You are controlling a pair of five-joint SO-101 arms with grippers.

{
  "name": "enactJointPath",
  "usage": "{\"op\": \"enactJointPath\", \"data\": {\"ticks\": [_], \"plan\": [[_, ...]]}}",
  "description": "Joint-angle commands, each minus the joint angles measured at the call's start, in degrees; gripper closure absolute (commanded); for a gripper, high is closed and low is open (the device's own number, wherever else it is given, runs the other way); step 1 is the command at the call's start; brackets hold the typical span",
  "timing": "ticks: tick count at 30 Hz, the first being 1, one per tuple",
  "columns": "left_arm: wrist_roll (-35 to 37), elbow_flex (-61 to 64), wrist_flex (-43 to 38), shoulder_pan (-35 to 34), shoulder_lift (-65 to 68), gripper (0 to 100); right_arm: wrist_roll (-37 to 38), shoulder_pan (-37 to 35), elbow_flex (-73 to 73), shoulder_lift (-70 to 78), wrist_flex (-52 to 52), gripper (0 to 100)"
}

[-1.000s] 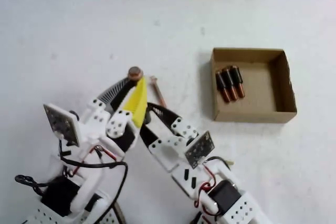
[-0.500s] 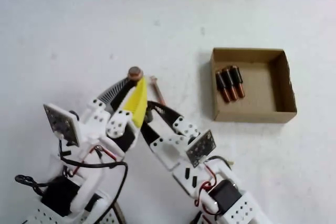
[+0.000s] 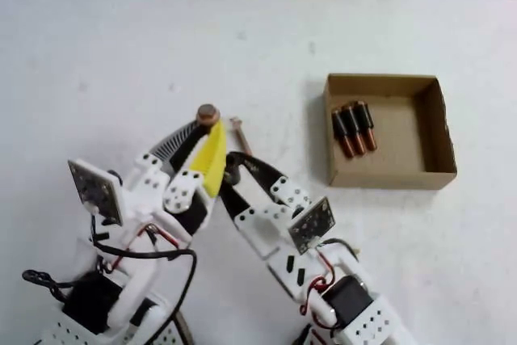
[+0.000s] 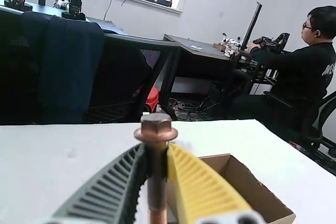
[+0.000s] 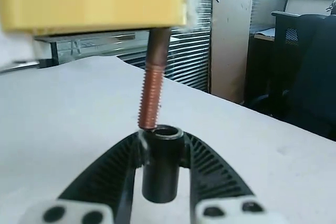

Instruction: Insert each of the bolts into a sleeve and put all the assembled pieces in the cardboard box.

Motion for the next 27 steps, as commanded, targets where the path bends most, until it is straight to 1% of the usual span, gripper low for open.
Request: {"op": "enactJointPath", "data": {"ticks": [1, 3, 6, 9, 13, 27], "plan": [[0.53, -0.44, -2.02, 0.48, -0.75, 98, -0.09, 0.57, 0.44, -1.19, -0.04, 98.1], [0.53, -0.44, -2.02, 0.48, -0.75, 98, 0.18, 0.57, 0.44, -1.19, 0.04, 98.1], [0.53, -0.44, -2.02, 0.48, -0.75, 98, 3.69, 0.22, 0.44, -1.19, 0.04, 98.1], [0.53, -0.35, -2.02, 0.48, -0.75, 98, 3.78, -0.48, 0.44, -1.19, 0.04, 98.1], [0.53, -0.26, -2.02, 0.48, -0.75, 98, 6.95, -1.63, 0.44, -1.19, 0.22, 98.1], [0.53, -0.09, -1.49, 0.66, -0.66, 98, 7.12, -1.63, 0.44, -1.19, 0.92, 98.1]]}}
